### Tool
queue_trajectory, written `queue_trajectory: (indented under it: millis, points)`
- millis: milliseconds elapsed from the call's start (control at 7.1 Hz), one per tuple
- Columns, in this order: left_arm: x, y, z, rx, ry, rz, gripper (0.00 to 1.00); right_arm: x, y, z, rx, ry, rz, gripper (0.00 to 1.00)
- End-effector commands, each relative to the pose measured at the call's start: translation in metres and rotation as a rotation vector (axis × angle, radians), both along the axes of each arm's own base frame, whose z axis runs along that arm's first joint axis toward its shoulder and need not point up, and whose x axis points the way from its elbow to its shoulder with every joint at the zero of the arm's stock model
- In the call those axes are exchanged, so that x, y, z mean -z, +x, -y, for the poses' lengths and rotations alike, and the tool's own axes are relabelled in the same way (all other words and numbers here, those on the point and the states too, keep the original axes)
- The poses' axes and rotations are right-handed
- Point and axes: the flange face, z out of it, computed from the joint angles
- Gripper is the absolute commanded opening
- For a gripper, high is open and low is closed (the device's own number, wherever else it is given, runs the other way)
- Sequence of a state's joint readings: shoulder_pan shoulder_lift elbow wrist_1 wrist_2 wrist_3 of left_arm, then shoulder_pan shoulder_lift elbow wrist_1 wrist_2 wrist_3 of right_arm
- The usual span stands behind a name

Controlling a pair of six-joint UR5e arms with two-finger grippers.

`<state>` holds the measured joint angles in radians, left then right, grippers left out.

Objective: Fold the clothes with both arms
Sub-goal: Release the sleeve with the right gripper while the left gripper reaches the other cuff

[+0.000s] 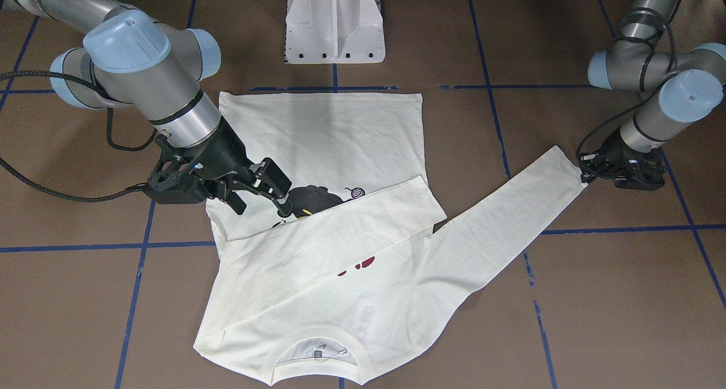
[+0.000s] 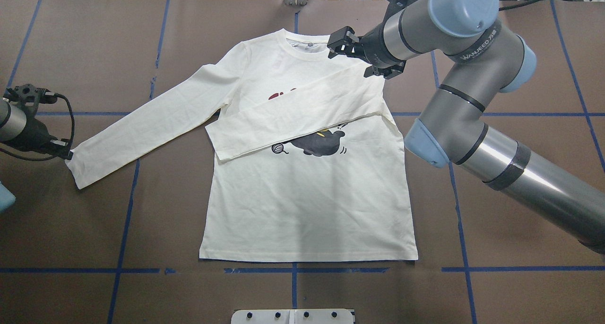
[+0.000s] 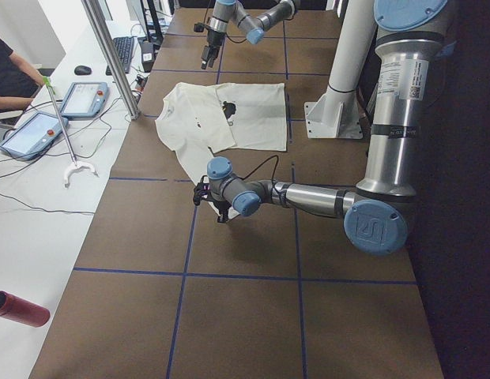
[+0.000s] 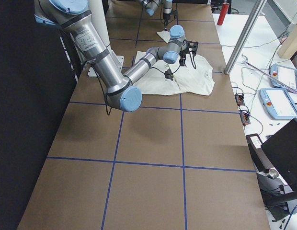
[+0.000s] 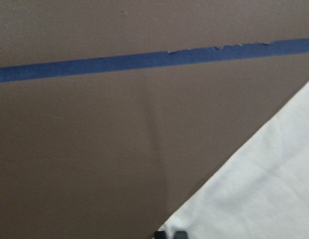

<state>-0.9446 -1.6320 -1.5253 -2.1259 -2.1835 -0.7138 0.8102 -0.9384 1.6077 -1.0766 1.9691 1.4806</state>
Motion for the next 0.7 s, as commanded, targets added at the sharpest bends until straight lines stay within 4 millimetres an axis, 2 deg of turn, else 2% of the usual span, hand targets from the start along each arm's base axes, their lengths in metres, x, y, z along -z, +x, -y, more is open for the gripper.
queue_trajectory:
  millis: [0, 141, 282, 422, 563]
  points:
    - [0.027, -0.002, -0.002, -0.002, 0.022, -0.033, 0.0, 0.01, 0.021, -0.006, -0.001, 0.014, 0.025, 0.99]
    - [0.086, -0.002, -0.012, -0.045, 0.006, -0.097, 0.0, 0.004, 0.052, -0.002, -0.005, 0.008, 0.037, 0.99]
    - [0.164, -0.011, -0.025, -0.049, -0.021, -0.168, 0.0, -0.016, 0.092, 0.003, -0.009, -0.011, 0.038, 0.99]
    - [0.242, -0.006, -0.02, 0.067, -0.089, -0.247, 0.0, -0.028, 0.126, 0.001, -0.016, -0.007, 0.04, 0.99]
    - [0.334, 0.018, 0.004, 0.156, -0.146, -0.352, 0.0, -0.044, 0.15, 0.0, -0.01, -0.002, 0.027, 0.99]
